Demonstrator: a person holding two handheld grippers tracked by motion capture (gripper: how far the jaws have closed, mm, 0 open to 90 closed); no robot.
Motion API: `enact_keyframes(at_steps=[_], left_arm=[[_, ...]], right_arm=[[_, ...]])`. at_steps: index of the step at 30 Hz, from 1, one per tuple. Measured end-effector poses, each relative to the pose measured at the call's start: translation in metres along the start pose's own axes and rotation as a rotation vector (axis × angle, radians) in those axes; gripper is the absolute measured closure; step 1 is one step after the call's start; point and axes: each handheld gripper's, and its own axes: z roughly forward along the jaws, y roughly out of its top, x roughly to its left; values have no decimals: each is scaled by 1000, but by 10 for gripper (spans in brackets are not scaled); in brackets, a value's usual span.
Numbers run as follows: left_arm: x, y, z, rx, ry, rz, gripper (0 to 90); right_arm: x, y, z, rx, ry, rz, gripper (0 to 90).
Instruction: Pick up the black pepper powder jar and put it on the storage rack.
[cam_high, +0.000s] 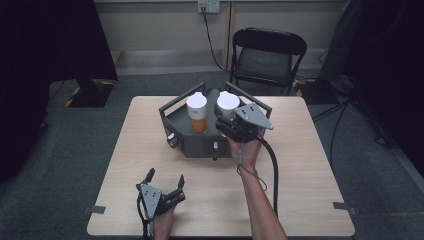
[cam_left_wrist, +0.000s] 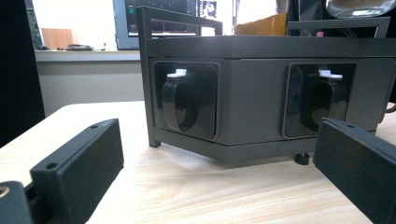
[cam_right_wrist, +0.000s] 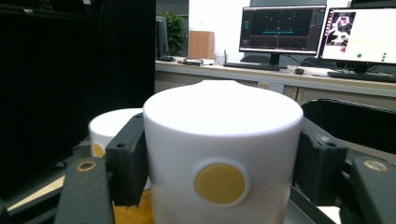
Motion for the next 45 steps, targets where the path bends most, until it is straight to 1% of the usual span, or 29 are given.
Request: enact_keyframes(at_steps=[2,8,13,14,18,19,22,25,39,40,43,45], left_arm=[[0,0,0,0,0,-1,13],[0,0,0,1,0,0,12],[0,0,0,0,0,0,12],[0,0,0,0,0,-1,12],[0,0,0,0,0,-1,12],[0,0,0,0,0,0,12],[0,0,0,0,0,-1,12],[0,0,0,0,0,-1,12],[0,0,0,0,-1,-1,14],[0,0,0,0,-1,-1,13],[0,0,0,0,-1,-1,14],[0,0,0,0,-1,-1,14]], right_arm=[[1,-1,5,4,-12,2,302],[1,-3,20,11,-22,24,302],[4,-6,31,21,-26,23,303],[4,-7,33,23,-25,17,302],[1,-9,38,40,-28,34,302],[0,-10,40,44,-30,32,302],[0,-12,42,51,-34,43,302],[-1,-14,44,64,-33,44,302],[-3,-16,46,87,-30,63,302],[-3,-18,45,83,-29,60,302],[-4,-19,45,79,-25,83,302],[-4,-20,44,78,-26,75,302]])
